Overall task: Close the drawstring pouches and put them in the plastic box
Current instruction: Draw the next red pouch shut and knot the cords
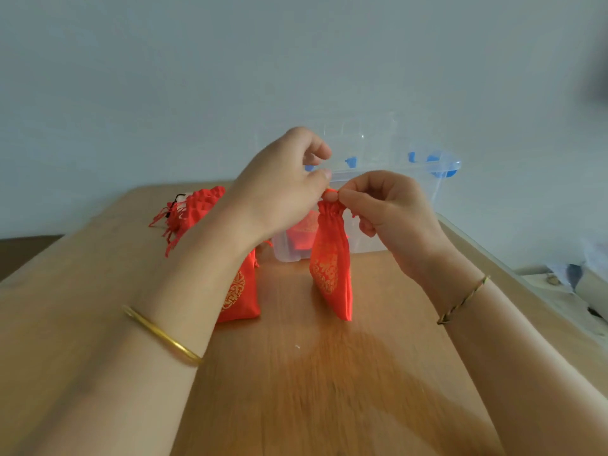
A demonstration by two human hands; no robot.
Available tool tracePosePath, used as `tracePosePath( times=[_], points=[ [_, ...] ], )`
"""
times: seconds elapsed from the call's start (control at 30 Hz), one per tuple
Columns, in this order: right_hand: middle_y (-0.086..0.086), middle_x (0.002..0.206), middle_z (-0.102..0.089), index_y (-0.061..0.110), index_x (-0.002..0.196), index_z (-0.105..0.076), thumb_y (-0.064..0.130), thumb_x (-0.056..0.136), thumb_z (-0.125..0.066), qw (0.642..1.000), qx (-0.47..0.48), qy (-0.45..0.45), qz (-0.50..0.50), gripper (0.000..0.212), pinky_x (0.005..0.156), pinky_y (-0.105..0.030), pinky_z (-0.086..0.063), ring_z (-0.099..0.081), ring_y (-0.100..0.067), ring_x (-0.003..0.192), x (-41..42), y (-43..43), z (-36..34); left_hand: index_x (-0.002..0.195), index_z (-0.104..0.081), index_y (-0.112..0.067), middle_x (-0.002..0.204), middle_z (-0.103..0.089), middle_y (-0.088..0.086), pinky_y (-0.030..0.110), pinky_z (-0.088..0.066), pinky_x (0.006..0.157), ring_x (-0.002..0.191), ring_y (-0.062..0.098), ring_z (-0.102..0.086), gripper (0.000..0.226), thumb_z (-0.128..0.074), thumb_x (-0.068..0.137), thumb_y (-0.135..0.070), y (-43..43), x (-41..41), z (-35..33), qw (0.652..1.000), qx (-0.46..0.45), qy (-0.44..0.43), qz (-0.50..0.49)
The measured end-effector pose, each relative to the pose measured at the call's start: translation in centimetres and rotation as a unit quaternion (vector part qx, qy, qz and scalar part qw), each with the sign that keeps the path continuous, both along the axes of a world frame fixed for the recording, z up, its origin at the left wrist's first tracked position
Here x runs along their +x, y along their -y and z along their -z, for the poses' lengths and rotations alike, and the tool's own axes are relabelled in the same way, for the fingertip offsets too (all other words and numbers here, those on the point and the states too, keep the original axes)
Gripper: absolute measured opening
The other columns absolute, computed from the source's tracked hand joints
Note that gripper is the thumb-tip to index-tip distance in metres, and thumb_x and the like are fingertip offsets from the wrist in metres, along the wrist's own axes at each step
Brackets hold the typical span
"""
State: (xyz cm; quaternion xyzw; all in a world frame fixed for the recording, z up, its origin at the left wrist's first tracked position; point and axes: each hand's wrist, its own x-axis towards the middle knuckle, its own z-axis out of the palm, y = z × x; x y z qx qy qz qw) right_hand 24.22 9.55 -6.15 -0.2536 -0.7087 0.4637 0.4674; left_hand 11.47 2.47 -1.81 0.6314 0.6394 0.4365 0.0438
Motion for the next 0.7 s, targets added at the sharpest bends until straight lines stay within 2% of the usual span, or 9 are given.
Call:
tracePosePath(
  times=[0.1, 0.13, 0.2, 0.3, 0.37, 0.47, 0.57, 0.7],
  points=[
    [0.011, 0.051, -0.056, 0.009, 0.067, -0.061, 0.004, 0.083, -0.06, 0.999, 0.014, -0.008, 0.042, 0.016, 0.048, -0.016, -0.035, -0.043, 0.0, 0.043, 0.0, -0.2, 0.0, 0.115, -0.052, -0.017, 0.121, -0.053, 0.001, 0.018, -0.044, 0.085, 0.107, 0.014, -0.056, 0.025, -0.054, 0.09, -0.015, 0.0, -0.1, 0.1, 0.997, -0.017, -0.069, -0.004],
    [0.011, 0.049, -0.055, 0.008, 0.066, -0.061, 0.004, 0.083, -0.06, 0.999, 0.011, -0.013, 0.048, 0.017, 0.048, -0.016, -0.035, -0.043, 0.0, 0.042, -0.1, -0.2, 0.0, 0.113, -0.053, -0.018, 0.122, -0.053, 0.002, 0.017, -0.042, 0.085, 0.109, 0.014, -0.055, 0.024, -0.055, 0.089, -0.014, 0.1, -0.4, 0.0, 0.997, -0.013, -0.071, -0.002],
    [0.011, 0.048, -0.051, 0.004, 0.067, -0.061, 0.005, 0.082, -0.06, 0.998, -0.009, -0.021, 0.054, 0.016, 0.046, -0.019, -0.034, -0.04, -0.001, 0.041, -0.2, -0.2, 0.1, 0.101, -0.056, -0.021, 0.122, -0.055, 0.002, 0.028, -0.047, 0.089, 0.111, 0.012, -0.056, 0.02, -0.06, 0.085, -0.01, 0.5, -0.7, -0.3, 0.999, -0.005, -0.031, 0.016],
    [0.009, 0.045, -0.045, -0.01, 0.076, -0.061, 0.009, 0.084, -0.06, 0.997, -0.055, -0.028, 0.049, 0.02, 0.044, -0.02, -0.029, -0.034, -0.002, 0.039, -0.1, -0.3, 0.1, 0.085, -0.064, -0.024, 0.115, -0.053, -0.002, 0.017, -0.041, 0.084, 0.11, 0.006, -0.051, 0.014, -0.068, 0.078, -0.012, 0.6, 0.0, -0.4, 0.995, 0.033, -0.089, 0.003],
    [0.01, 0.042, -0.043, -0.006, 0.074, -0.061, 0.01, 0.085, -0.059, 0.995, -0.092, -0.037, 0.031, 0.02, 0.043, -0.02, -0.029, -0.033, -0.003, 0.039, 0.0, -0.3, 0.0, 0.081, -0.068, -0.023, 0.109, -0.048, -0.005, 0.013, -0.037, 0.082, 0.111, 0.007, -0.047, 0.009, -0.07, 0.077, -0.015, 0.3, 0.8, 0.0, 0.992, 0.048, -0.115, -0.018],
    [0.009, 0.042, -0.042, 0.008, 0.062, -0.057, 0.011, 0.086, -0.06, 0.989, -0.135, -0.054, 0.005, 0.024, 0.043, -0.018, -0.031, -0.033, -0.006, 0.042, 0.1, -0.3, -0.1, 0.079, -0.07, -0.022, 0.106, -0.045, -0.006, 0.017, -0.032, 0.089, 0.113, 0.013, -0.045, 0.003, -0.072, 0.076, -0.021, -0.2, 1.3, 0.7, 0.99, 0.057, -0.12, -0.055],
    [0.004, 0.048, -0.044, 0.01, 0.06, -0.057, 0.012, 0.086, -0.06, 0.985, -0.161, -0.062, -0.025, 0.026, 0.045, -0.019, -0.031, -0.034, -0.007, 0.045, 0.2, -0.3, -0.1, 0.08, -0.071, -0.02, 0.107, -0.047, -0.005, 0.018, -0.032, 0.09, 0.113, 0.013, -0.046, 0.005, -0.073, 0.076, -0.023, -0.5, 1.2, 1.0, 0.987, 0.061, -0.13, -0.076],
    [-0.002, 0.057, -0.044, 0.007, 0.068, -0.058, 0.012, 0.087, -0.06, 0.983, -0.169, -0.051, -0.049, 0.02, 0.044, -0.018, -0.03, -0.033, -0.007, 0.046, 0.2, -0.5, 0.0, 0.083, -0.071, -0.021, 0.11, -0.05, -0.001, 0.023, -0.035, 0.094, 0.113, 0.016, -0.047, 0.01, -0.074, 0.074, -0.024, -0.6, 0.9, 1.0, 0.986, 0.053, -0.134, -0.086]
  ],
)
